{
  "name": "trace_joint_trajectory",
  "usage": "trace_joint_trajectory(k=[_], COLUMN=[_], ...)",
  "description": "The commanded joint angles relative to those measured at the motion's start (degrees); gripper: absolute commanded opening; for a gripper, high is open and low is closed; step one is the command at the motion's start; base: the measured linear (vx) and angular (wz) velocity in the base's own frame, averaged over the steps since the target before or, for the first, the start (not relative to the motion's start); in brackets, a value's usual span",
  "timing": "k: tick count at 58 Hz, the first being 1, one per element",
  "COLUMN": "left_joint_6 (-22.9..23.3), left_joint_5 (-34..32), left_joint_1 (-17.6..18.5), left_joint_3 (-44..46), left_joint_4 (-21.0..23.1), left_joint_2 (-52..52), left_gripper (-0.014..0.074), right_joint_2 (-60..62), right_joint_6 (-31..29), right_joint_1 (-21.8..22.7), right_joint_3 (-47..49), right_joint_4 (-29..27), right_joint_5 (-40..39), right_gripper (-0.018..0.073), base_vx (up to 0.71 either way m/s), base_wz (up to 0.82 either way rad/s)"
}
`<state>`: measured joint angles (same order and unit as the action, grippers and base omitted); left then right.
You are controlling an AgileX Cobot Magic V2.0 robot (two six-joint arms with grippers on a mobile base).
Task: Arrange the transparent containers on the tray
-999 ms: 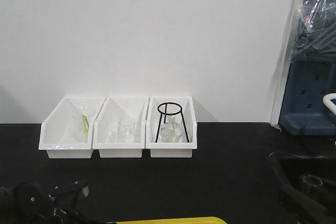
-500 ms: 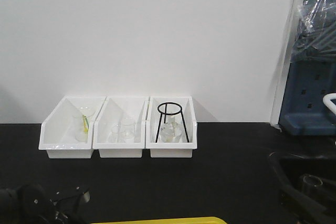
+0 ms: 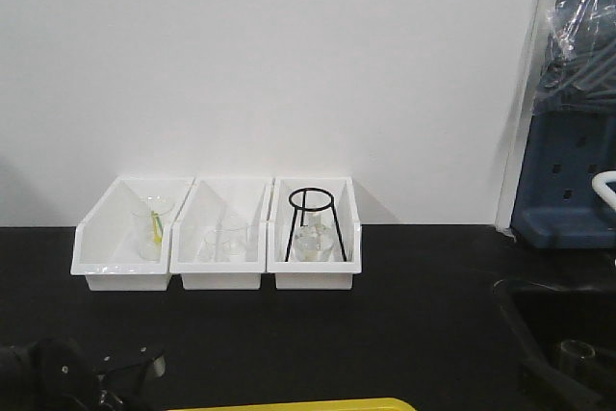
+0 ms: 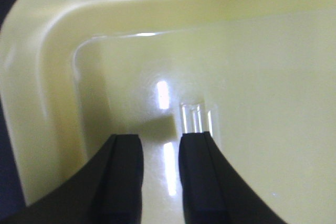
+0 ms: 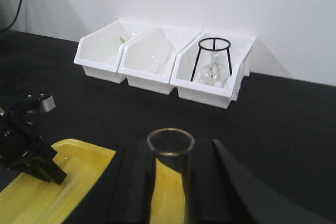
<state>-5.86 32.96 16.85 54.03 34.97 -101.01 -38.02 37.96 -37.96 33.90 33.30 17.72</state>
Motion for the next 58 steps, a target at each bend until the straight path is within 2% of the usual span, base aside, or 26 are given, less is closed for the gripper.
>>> trace_joint_trajectory(k=[1, 10, 22, 29, 42, 58], left_joint_6=[-0.2, -3.2, -3.5, -3.9, -4.2, -4.2], left_joint_5=[-0.7, -2.7, -4.8, -4.4, -5.3, -3.9], left_joint_1=[0.4, 0.4, 0.4, 0.4, 0.4, 0.4], left_joint_3=[1.7, 1.7, 1.7, 1.7, 1.7, 1.6], left_joint_4=[1.5, 1.5, 1.5, 1.5, 1.4, 1.5], left_joint_2=[5.3, 12.8, 26.0, 32.1, 39.4, 41.0], left_gripper=[0.0325, 0.0325, 0.0325, 0.0325, 0.0323, 0.0323], right_joint_2=[-1.7, -6.6, -19.1, -28.2, -43.1, -53.6], right_joint_6=[-0.2, -0.2, -0.2, -0.5, -0.8, -0.9], right_joint_1=[0.2, 0.2, 0.2, 0.2, 0.2, 0.2], right_joint_3=[2.0, 2.0, 2.7, 7.3, 19.4, 24.1], right_joint_4=[-4.4, -12.0, -18.5, -19.6, -20.2, -21.5], right_joint_5=[-1.8, -3.5, -8.5, -6.5, 4.5, 4.2], right_gripper=[-0.0011, -0.0011, -0.0011, -0.0011, -0.0011, -0.0011], base_vx=[0.0, 0.0, 0.0, 0.0, 0.0, 0.0], base_wz=[0.0, 0.0, 0.0, 0.0, 0.0, 0.0])
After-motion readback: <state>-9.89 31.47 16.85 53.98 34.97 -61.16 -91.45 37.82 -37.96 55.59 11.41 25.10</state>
